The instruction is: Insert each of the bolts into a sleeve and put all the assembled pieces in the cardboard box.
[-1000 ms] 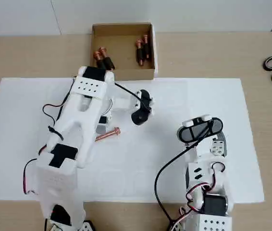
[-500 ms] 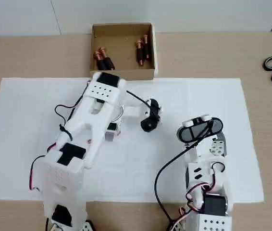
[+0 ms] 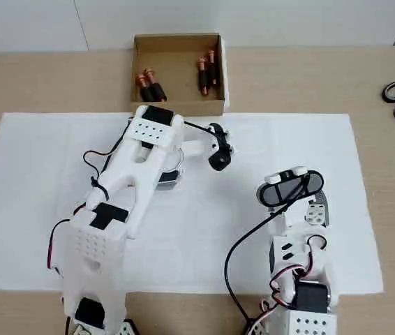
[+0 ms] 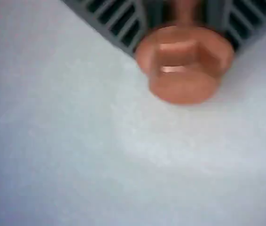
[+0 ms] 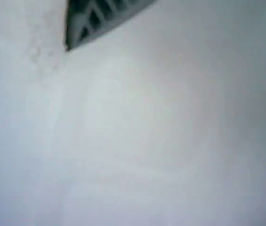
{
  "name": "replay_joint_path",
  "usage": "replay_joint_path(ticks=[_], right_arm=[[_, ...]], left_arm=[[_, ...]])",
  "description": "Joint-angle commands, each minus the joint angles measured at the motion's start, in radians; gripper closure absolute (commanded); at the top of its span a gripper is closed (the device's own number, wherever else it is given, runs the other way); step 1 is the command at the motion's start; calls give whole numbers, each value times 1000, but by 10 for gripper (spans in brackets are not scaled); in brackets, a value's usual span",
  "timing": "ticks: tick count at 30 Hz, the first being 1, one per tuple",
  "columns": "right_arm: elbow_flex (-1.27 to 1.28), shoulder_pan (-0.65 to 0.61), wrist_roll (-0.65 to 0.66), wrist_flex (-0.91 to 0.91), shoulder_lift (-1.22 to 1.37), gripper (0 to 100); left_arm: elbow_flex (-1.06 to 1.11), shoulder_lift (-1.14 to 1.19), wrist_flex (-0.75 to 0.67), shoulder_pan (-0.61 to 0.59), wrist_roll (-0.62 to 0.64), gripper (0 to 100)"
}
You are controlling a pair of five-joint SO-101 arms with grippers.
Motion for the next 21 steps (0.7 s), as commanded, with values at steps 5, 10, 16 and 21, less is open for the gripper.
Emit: replay_joint_path(ticks=[5,10,16,21], right_arm=[[5,-2,3,-10,-16,779],[6,-2,3,-10,-16,779],[6,-2,2,-10,-16,779],[6,-2,2,-8,-16,779]], left_arm=[[-64,-34,15,8,26,994],[-196,-138,103,6,120,994],[-398,-222,106,2,290,994],[-579,-226,91,-3,456,994]])
